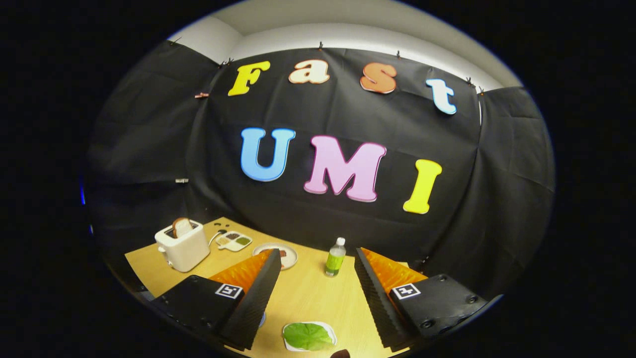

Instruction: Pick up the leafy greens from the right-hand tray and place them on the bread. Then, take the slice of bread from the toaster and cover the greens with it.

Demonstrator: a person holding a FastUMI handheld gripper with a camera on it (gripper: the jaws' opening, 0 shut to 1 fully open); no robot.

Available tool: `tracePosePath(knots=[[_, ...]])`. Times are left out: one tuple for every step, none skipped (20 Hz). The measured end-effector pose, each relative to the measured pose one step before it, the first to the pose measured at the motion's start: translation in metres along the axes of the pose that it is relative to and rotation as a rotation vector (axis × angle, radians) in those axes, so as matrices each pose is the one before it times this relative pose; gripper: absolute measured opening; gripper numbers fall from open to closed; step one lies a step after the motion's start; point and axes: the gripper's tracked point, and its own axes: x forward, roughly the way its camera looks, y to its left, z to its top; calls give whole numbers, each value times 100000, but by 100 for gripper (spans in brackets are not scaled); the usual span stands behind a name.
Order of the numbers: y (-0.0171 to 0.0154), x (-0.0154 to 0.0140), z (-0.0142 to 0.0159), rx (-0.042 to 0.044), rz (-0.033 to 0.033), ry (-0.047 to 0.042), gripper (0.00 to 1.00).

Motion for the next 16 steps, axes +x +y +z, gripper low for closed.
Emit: tracePosePath(knots=[[-16,195,-1680,-304,1513,4250,92],[146,299,-1705,-21,1571,4227,92],[-37,280,-1587,125,1238,3812,91],[82,419,-1509,26,1081,3695,91],[-62,350,-1554,-104,853,3060,90],[151,524,-1577,-327,731,3474,89],[100,552,-1684,-426,1005,3555,89],[226,626,-1548,-462,941,3291,89],[-29,623,-1541,-449,666,3397,88],[-4,676,-1758,-23,973,3599,88],[143,743,-1494,199,944,3322,88],[165,654,-1384,43,928,3417,88],[84,728,-1191,10,706,2680,87],[-26,664,-1175,57,411,2638,86],[45,785,-900,153,511,2086,86],[-199,698,-1091,-119,484,2715,86]])
